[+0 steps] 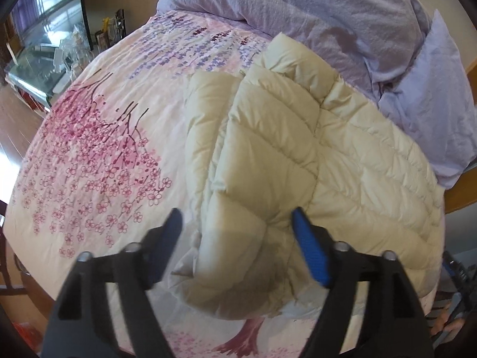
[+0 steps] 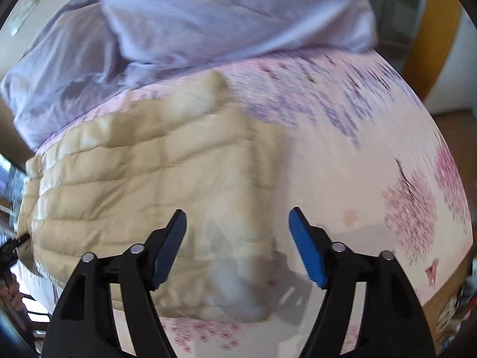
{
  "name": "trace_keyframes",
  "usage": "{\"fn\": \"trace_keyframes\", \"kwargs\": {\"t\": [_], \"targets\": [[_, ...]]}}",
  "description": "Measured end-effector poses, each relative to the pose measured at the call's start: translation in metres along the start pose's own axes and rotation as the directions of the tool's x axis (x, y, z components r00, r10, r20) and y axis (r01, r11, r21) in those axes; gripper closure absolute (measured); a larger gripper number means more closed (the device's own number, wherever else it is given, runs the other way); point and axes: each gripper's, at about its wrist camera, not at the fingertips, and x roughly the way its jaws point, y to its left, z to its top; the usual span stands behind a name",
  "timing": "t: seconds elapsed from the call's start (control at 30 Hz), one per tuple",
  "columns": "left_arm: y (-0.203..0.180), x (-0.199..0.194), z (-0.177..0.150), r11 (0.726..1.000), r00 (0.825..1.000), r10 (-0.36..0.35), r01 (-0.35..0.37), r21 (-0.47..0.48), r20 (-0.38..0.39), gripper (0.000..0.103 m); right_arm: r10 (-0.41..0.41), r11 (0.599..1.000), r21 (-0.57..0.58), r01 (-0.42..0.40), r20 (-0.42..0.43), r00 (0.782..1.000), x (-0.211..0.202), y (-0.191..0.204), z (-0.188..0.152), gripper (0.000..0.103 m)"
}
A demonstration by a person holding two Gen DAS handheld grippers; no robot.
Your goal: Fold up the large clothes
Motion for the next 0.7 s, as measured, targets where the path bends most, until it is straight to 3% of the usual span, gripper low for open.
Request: {"fn": "trace_keyframes", "kwargs": {"t": [0.07,0.23,0.43,0.7], "targets": [[-0.001,0.0,0.004,1.0,1.0,0.001,-0.001,-0.003,0.0,0.017,0.017,0.999,-0.051,-0.017,0.008,1.0,-0.001,0.015,-0.006,0.028],[-0.003,0.007,0.009,0.999,0.999,0.033,-0.033,0.006,-0.006,0.016,0.035,0.992,-0.121,-0.037,-0.015,0.999,0.018,0.051,-0.011,0.028],[-0.001,0.015,0.01,0.999,0.999,0.049,-0.049,-0.003,-0.009,0.017,0.019,0.991,-0.134,-0.024,-0.034,0.999,0.033,0.062,-0.019,0.027],[-0.001,0.019,0.008,0.999,0.999,-0.039,0.039,-0.031,-0.01,0.057,-0.012,0.984,-0.175,0.007,-0.03,0.999,0.049,0.069,-0.027,0.019]]}}
